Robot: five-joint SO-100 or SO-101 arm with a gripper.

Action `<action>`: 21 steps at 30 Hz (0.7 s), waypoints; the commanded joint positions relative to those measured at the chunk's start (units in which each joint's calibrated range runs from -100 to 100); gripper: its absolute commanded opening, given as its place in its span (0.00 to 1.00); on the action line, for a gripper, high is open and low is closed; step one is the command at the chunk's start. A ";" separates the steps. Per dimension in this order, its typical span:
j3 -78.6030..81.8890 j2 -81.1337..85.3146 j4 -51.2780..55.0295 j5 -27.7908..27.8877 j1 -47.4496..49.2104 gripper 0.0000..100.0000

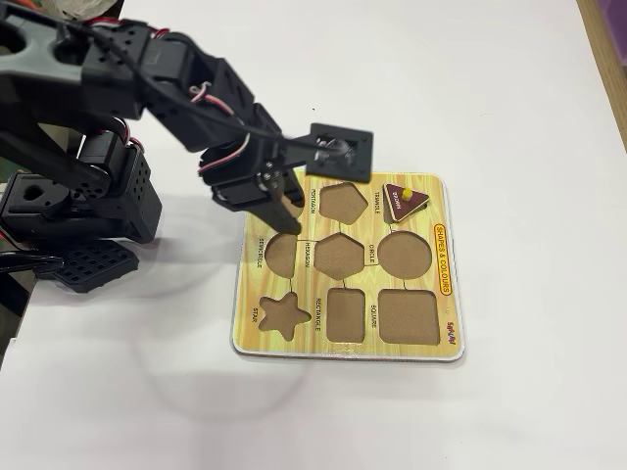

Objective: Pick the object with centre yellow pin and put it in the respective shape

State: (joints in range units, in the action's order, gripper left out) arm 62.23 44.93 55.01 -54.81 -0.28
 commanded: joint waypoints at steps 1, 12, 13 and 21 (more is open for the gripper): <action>6.65 9.21 -0.56 -2.77 -0.50 0.11; 25.00 30.47 -0.56 -6.12 -0.50 0.11; 26.17 31.89 -0.56 -6.12 -0.50 0.11; 36.87 42.18 0.22 -6.07 -0.50 0.11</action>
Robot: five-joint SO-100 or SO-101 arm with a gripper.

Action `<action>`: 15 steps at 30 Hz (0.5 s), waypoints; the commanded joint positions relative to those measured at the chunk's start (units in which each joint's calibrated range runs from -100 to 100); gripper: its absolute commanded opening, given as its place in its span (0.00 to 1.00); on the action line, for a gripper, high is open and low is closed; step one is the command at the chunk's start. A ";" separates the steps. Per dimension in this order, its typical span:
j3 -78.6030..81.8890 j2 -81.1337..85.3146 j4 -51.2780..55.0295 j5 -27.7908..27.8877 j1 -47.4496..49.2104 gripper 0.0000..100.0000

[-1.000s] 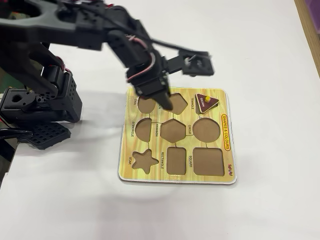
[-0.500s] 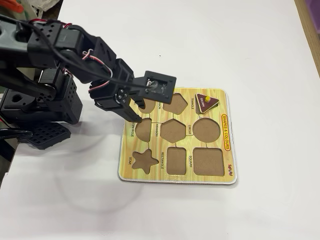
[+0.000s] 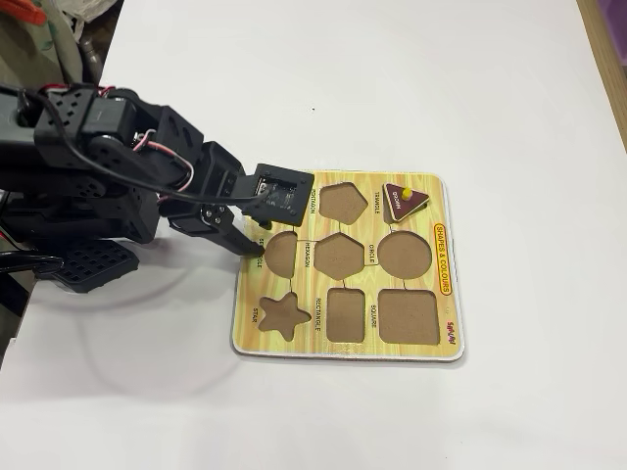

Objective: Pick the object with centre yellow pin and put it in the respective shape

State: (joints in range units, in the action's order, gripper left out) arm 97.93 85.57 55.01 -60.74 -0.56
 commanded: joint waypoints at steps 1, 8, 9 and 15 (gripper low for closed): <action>1.17 1.88 0.30 -0.04 -0.22 0.11; 1.17 2.55 4.88 -0.09 -0.22 0.11; 1.17 2.80 6.53 -0.09 -0.22 0.11; 1.17 2.80 11.63 -0.09 -0.12 0.11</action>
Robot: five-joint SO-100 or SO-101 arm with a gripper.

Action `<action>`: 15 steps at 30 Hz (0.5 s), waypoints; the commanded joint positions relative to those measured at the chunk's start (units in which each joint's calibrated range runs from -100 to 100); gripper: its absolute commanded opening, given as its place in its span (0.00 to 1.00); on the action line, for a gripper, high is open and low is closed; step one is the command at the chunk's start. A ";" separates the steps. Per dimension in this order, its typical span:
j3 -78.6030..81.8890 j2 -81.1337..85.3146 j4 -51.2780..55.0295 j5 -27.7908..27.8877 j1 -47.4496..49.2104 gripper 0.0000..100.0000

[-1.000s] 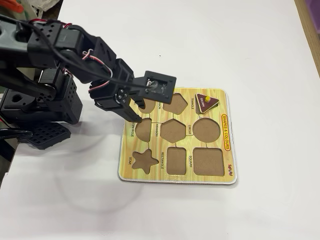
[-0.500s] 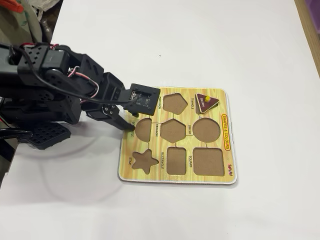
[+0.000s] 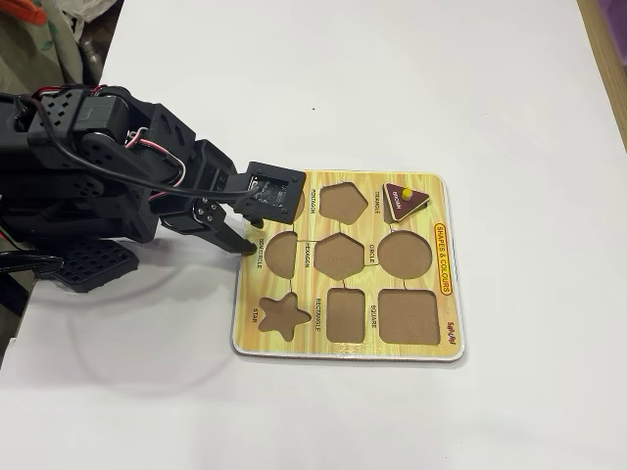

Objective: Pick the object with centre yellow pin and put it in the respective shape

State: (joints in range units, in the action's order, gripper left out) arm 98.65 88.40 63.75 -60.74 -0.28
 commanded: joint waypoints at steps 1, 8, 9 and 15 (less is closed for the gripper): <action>0.45 -0.03 3.14 -0.09 -0.40 0.11; 0.45 -0.03 3.32 0.44 -0.01 0.11; 0.45 -0.03 3.32 0.44 -0.11 0.12; 0.45 -0.03 3.32 0.49 -0.21 0.12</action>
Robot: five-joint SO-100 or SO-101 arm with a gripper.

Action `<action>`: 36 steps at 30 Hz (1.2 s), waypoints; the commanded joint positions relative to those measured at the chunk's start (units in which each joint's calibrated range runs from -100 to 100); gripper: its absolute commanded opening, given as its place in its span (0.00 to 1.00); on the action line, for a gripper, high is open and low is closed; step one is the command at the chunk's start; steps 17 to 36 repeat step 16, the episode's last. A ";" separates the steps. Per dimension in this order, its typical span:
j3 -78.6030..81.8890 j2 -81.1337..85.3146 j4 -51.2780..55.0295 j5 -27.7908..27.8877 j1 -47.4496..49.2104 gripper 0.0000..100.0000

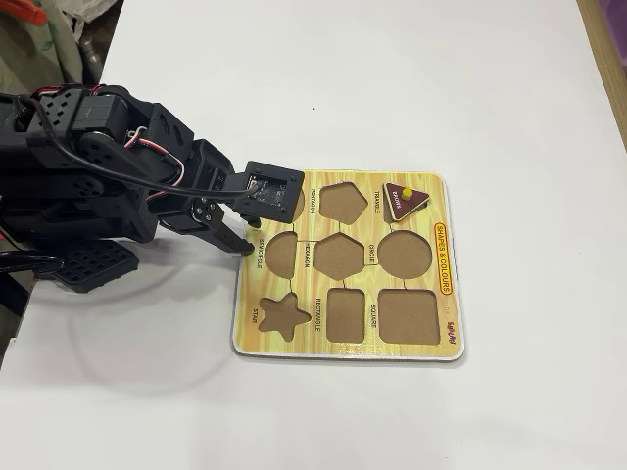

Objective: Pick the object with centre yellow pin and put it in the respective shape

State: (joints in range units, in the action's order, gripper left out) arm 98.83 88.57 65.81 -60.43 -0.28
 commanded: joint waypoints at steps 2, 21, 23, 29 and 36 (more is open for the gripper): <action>0.27 -0.37 1.26 0.18 -0.11 0.12; 0.27 -0.29 1.26 0.18 -0.11 0.12; 0.27 -0.29 1.26 0.18 -0.11 0.12; 0.27 -0.29 1.26 0.18 -0.11 0.12; 0.27 -0.29 1.26 0.18 -0.11 0.12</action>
